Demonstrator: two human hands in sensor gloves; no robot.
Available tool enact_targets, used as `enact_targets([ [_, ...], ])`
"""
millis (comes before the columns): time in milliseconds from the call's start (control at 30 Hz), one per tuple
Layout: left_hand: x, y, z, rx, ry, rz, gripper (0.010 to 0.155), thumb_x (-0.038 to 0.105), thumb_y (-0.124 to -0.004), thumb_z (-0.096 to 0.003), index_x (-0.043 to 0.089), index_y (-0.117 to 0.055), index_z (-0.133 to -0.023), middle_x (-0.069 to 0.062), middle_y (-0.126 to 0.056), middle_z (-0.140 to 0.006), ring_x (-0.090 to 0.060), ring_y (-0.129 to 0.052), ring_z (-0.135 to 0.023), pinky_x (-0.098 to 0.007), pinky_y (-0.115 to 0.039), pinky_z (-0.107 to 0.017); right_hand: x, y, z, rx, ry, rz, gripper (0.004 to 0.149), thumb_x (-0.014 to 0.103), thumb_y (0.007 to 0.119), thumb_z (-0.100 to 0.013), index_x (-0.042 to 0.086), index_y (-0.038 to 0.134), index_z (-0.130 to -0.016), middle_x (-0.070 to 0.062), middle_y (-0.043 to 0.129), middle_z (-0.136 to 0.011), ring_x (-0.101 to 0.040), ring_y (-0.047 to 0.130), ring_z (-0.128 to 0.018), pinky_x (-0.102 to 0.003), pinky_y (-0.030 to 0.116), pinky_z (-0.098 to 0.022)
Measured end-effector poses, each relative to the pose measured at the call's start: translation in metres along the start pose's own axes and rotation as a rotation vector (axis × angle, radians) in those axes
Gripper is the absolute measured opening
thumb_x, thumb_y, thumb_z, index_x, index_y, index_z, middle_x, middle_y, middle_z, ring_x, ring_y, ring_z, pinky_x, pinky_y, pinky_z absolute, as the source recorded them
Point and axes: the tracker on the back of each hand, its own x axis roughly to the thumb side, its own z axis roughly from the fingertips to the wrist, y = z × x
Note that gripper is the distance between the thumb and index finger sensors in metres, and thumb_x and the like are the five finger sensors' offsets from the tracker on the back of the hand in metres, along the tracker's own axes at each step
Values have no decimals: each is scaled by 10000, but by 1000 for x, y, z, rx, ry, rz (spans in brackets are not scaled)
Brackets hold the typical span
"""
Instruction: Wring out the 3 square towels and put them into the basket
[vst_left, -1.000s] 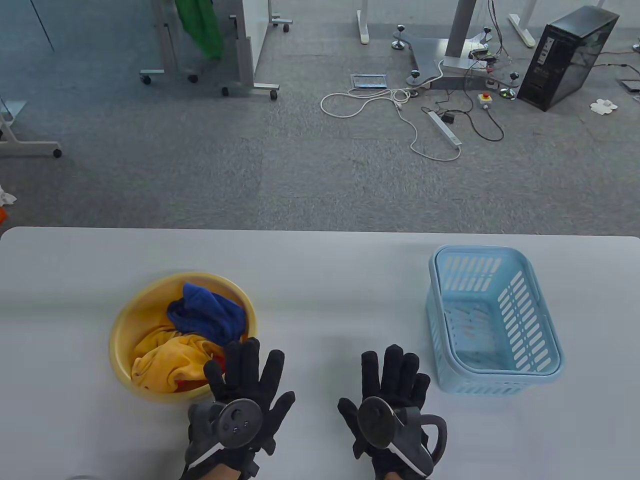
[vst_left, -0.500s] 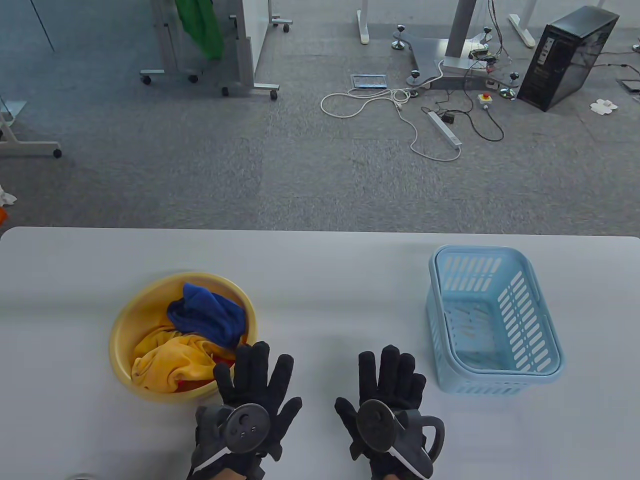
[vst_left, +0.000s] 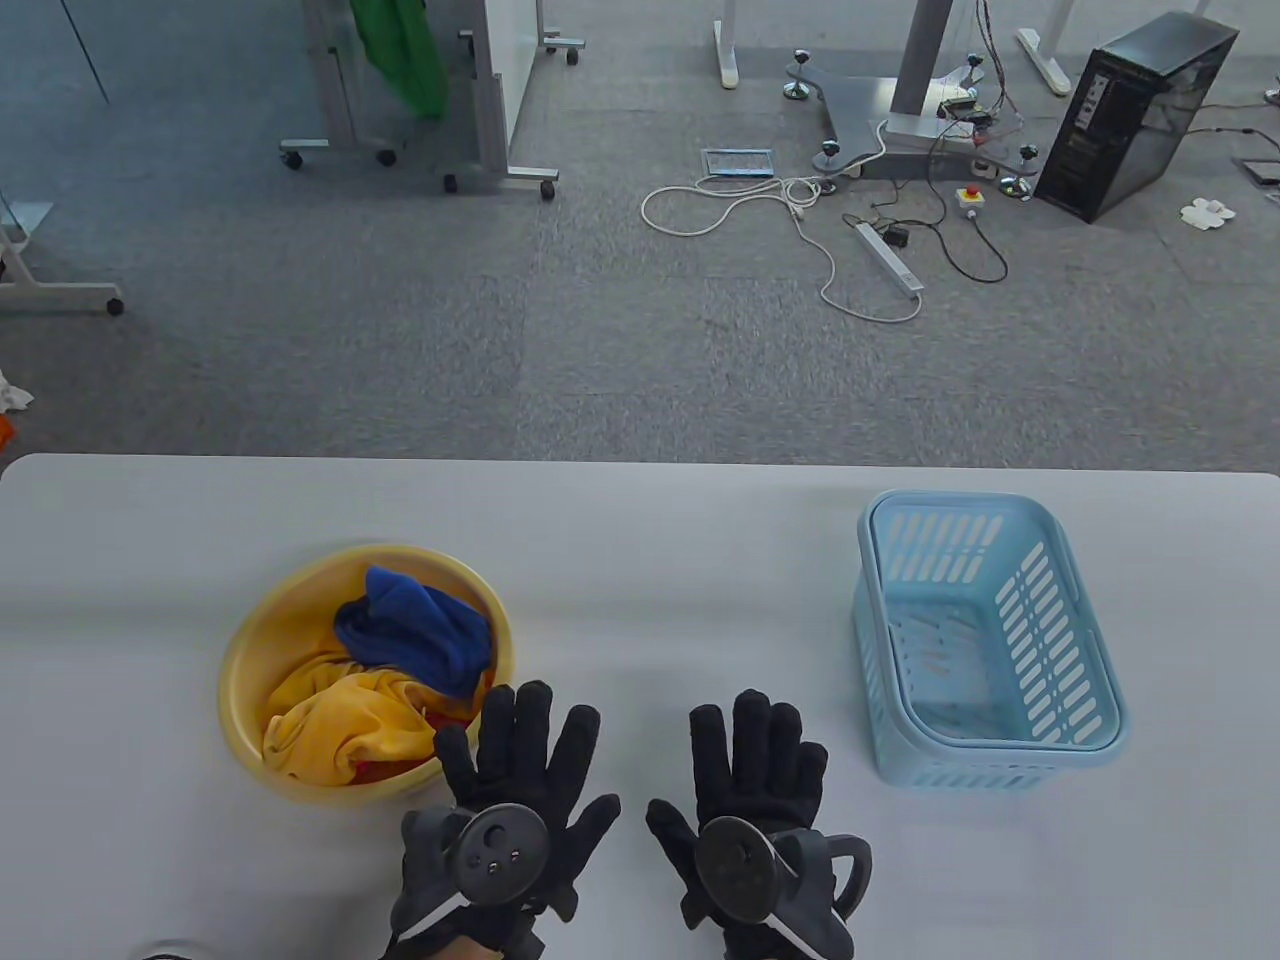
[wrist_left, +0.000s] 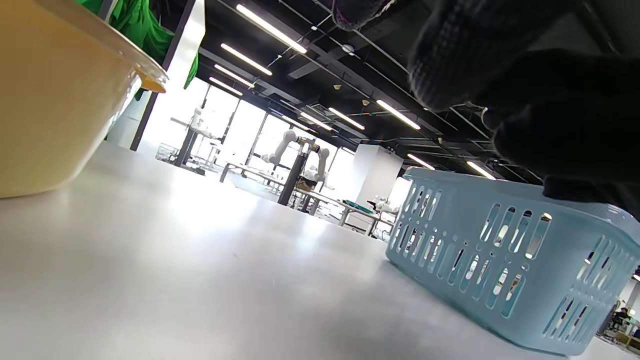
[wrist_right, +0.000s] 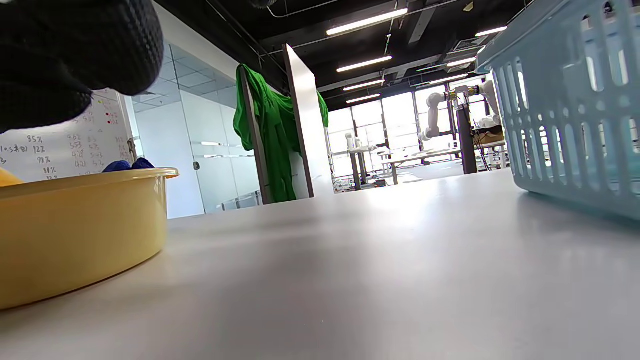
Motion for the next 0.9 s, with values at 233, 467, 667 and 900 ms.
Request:
enact_targets([
  [233,-16,37,-14,64,100,-100,799,539,-838,-556,279,-420,-1185,-167,-200,-1207,-452,-118,-1112,-778,-96,-638,-6,-1,-1,16,32,-16,949,586,804,-521,188,217,-1151,-241,127,-1154,-556,167,-1039,-749,259,-740],
  [467,-44,64,-23,14,167,-244,799,547,-838,-552,287,-427,-1185,-162,-218,-1212,-451,-138,-1118,-779,-109,-643,-3,-2,-1,22,30,-14,945,588,803,-522,187,225,-1153,-247,141,-1156,-560,189,-1040,-751,268,-738],
  [667,-71,86,-36,7,310,-240,775,520,-838,-552,295,-446,-1181,-158,-254,-1216,-444,-157,-1127,-779,-128,-658,1,-1,0,33,12,-26,930,581,805,-525,182,248,-1154,-251,196,-1163,-560,243,-1048,-755,292,-736],
  [900,-78,95,-57,-38,328,-323,739,411,-871,-546,341,-483,-1171,-129,-308,-1229,-433,-214,-1145,-779,-167,-680,3,-1,0,32,1,-32,911,584,807,-523,198,280,-1159,-250,222,-1167,-558,273,-1052,-758,304,-735],
])
